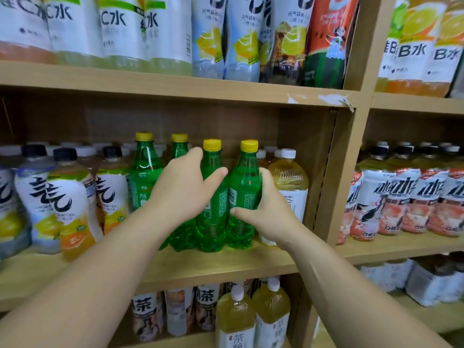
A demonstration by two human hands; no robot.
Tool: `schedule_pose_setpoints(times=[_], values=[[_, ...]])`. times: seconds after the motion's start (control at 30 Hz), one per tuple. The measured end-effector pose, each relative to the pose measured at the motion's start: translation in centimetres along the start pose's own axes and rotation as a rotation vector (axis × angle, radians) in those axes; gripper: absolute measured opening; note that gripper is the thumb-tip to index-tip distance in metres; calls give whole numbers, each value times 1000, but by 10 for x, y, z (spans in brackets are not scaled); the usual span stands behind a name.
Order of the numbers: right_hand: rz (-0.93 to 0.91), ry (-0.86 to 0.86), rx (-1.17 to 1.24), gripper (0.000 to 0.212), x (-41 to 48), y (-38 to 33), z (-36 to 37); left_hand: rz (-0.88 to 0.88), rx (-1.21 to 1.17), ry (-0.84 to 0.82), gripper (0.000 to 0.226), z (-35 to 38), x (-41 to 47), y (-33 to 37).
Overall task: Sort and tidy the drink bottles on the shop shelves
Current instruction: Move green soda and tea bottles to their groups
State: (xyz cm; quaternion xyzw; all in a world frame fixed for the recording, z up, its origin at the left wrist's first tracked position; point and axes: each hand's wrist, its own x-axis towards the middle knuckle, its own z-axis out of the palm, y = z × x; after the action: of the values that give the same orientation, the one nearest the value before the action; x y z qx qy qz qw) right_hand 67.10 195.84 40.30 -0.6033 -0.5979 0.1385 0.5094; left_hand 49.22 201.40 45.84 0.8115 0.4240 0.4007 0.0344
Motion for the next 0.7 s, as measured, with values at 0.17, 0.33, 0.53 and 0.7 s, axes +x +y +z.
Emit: schedule_pose_setpoints(times=[0.17,0.33,0.53,0.7], values=[[-7,-25,18,78,-12,12,4,-7,-54,-97,94,19,-27,-11],[-52,13,-38,73,-18,15,4,-55,-274,6,84,35,-45,-19],[-150,46,36,71,-36,5,-18,-112,-582,42,82,35,-53,-17],[-246,113,52,68,-50,-14,-50,22,-723,35,83,14,-53,21]])
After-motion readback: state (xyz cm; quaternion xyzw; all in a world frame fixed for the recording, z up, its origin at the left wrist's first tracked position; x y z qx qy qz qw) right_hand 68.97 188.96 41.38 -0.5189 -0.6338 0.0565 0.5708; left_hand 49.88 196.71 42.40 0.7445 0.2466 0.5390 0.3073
